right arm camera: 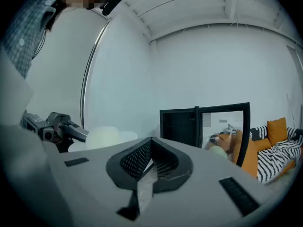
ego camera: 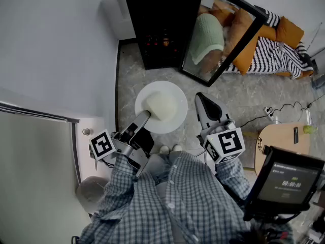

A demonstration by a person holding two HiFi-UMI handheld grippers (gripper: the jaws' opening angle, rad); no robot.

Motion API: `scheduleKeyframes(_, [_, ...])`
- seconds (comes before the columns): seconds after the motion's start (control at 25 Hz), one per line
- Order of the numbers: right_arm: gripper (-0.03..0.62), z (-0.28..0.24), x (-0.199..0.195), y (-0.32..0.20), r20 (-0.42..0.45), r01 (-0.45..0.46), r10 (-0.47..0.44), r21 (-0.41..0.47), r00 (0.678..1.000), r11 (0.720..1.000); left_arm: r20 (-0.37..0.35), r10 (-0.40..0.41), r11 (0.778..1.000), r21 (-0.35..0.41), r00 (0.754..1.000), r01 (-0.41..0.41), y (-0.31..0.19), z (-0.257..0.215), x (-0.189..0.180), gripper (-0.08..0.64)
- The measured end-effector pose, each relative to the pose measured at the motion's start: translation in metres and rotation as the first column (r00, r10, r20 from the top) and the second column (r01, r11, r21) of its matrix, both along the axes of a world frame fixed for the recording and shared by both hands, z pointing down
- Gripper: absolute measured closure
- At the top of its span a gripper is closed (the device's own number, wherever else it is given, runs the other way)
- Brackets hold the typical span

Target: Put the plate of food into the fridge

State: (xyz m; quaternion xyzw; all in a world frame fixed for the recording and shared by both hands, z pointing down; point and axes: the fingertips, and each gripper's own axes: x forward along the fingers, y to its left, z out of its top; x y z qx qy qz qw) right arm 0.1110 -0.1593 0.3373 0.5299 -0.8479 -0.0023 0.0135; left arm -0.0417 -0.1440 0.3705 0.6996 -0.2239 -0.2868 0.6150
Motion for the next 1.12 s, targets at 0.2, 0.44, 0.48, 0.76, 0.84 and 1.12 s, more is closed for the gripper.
scheduleKeyframes(0.2, [0.586, 0.001, -0.001, -0.001, -0.01, 0.002, -0.002, 0.002, 1.0, 1.0, -0.001, 0.006, 1.0, 0.001, 1.0, -0.006, -0.002, 0.002, 0.001, 0.534])
scheduleKeyframes(0.44, [0.586, 0.003, 0.0, -0.004, 0.01, -0.003, 0.003, -0.026, 1.0, 1.0, -0.001, 0.002, 1.0, 0.003, 1.0, -0.002, -0.003, 0.004, -0.001, 0.534])
scheduleKeyframes(0.48, [0.586, 0.006, 0.001, -0.004, 0.026, -0.007, 0.008, -0.056, 1.0, 0.998, -0.002, 0.002, 1.0, 0.005, 1.0, -0.002, -0.003, 0.004, -0.001, 0.534])
scheduleKeyframes(0.76, [0.584, 0.017, -0.004, -0.002, 0.319, 0.116, -0.025, -0.27, 0.948, 0.956, -0.002, 0.001, 1.0, 0.001, 1.0, -0.001, -0.004, 0.006, -0.003, 0.534])
scheduleKeyframes(0.84, [0.583, 0.013, -0.004, -0.001, 0.449, 0.174, -0.031, -0.281, 0.893, 0.944, -0.001, -0.003, 1.0, 0.002, 1.0, 0.003, -0.004, 0.007, -0.004, 0.534])
scheduleKeyframes(1.12, [0.42, 0.01, -0.022, 0.007, 0.708, 0.416, -0.092, -0.301, 0.7, 0.858, 0.006, -0.015, 1.0, 0.016, 1.0, 0.015, -0.007, 0.009, -0.01, 0.534])
